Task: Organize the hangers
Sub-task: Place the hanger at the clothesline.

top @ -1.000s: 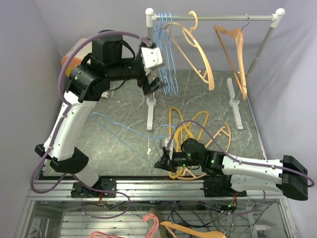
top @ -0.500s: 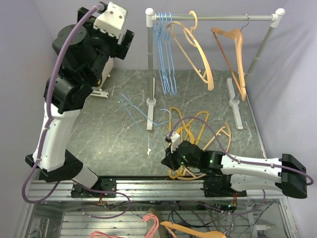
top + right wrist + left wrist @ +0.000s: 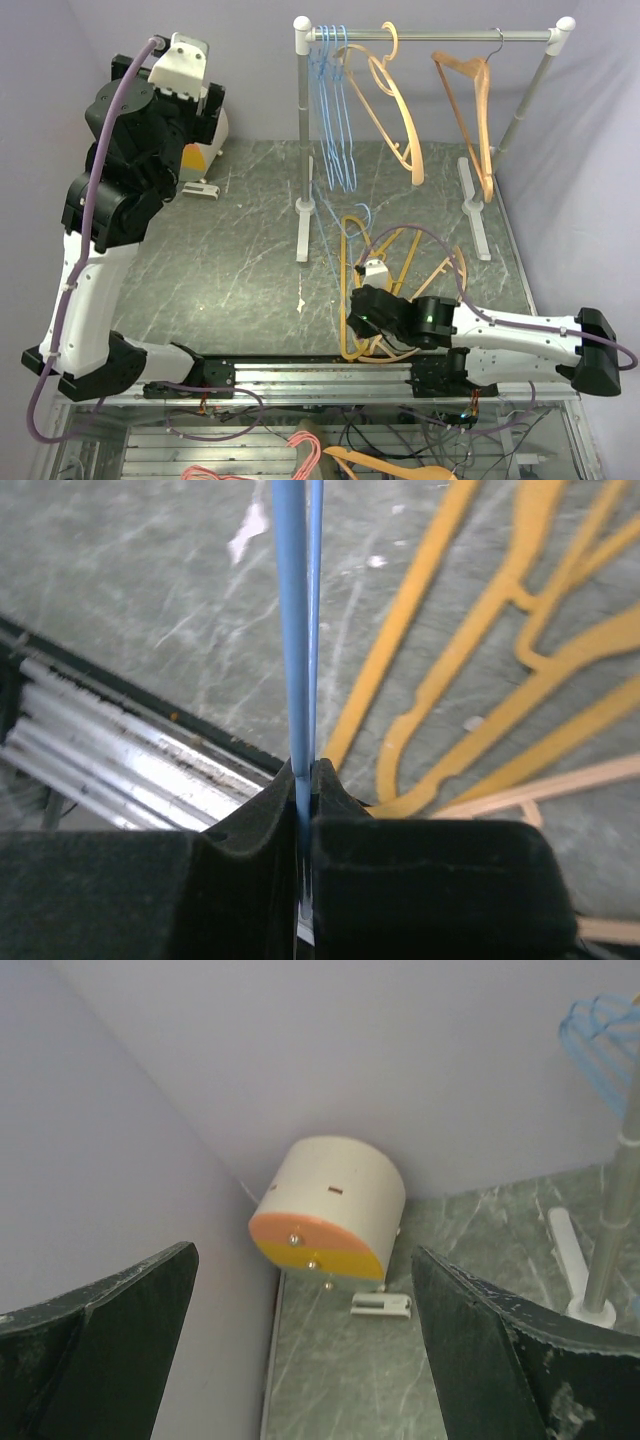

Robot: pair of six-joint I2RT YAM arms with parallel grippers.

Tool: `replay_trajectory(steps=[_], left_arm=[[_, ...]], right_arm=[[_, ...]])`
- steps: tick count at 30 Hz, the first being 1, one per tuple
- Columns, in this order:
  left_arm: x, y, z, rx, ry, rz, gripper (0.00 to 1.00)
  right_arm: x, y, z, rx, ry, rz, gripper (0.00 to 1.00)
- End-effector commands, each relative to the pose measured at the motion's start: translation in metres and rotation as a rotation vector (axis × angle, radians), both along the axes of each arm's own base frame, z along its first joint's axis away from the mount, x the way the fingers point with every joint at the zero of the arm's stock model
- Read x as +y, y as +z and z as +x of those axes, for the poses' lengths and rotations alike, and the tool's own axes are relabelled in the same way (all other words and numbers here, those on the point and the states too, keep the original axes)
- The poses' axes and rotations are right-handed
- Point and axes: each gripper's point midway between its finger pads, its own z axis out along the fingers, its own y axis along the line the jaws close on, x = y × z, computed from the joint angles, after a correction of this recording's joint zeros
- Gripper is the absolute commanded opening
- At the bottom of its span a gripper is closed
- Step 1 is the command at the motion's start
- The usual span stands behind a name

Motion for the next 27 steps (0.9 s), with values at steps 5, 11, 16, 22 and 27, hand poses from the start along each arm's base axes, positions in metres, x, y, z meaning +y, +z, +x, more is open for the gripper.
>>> replay_trajectory(steps=[5, 11, 16, 22, 27], left_arm=[[0.041, -0.024, -0.019, 0.055, 0.088, -0.057, 0.99], [0.069, -0.044, -0.027, 0.102, 0.142, -0.075, 0.99], [0.068, -0.058, -0.034, 0.146, 0.104, -0.077, 0.99], [0.072, -0.068, -0.036, 0.176, 0.095, -0.067, 0.99], [0.069, -0.068, -0.042, 0.182, 0.06, -0.08, 0.99]], right_arm=[[-0.063, 0.039, 0.037, -0.116, -0.374, -0.287, 0.0], [-0.073, 0.079, 0.052, -0.214, -0.419, -0.321, 0.0], [-0.058, 0.112, 0.066, -0.298, -0.355, -0.299, 0.0], [-0.049, 0.16, 0.093, -0.376, -0.326, -0.221, 0.0], [-0.055, 0.199, 0.142, -0.422, -0.304, -0.164, 0.0]])
